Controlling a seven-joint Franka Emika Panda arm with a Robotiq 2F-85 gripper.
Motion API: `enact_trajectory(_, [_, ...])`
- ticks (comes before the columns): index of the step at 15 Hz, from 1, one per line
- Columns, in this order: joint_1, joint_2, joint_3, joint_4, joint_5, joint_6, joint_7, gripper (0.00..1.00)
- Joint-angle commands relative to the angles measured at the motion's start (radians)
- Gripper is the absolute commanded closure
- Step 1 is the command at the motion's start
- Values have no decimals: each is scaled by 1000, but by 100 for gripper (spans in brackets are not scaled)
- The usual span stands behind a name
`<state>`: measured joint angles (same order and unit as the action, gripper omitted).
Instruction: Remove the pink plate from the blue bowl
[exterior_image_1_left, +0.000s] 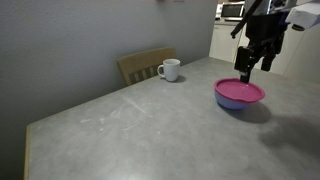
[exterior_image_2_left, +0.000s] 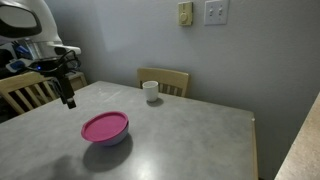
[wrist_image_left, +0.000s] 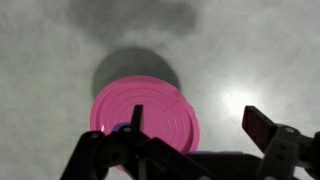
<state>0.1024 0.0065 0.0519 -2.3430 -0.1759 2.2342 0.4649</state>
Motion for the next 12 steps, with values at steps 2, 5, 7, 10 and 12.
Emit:
enact_trajectory(2, [-17,95,-9,70,-20,-54,11,0])
enact_trajectory(5, [-9,74,-11,42,4,-26,-11,0])
enact_trajectory(7, [-12,79,-13,47,21,-26,-43,0])
enact_trajectory(10, [-15,76,-17,46,18,-27,-37,0])
enact_trajectory(12, [-16,87,-21,56,8,-10,-8,0])
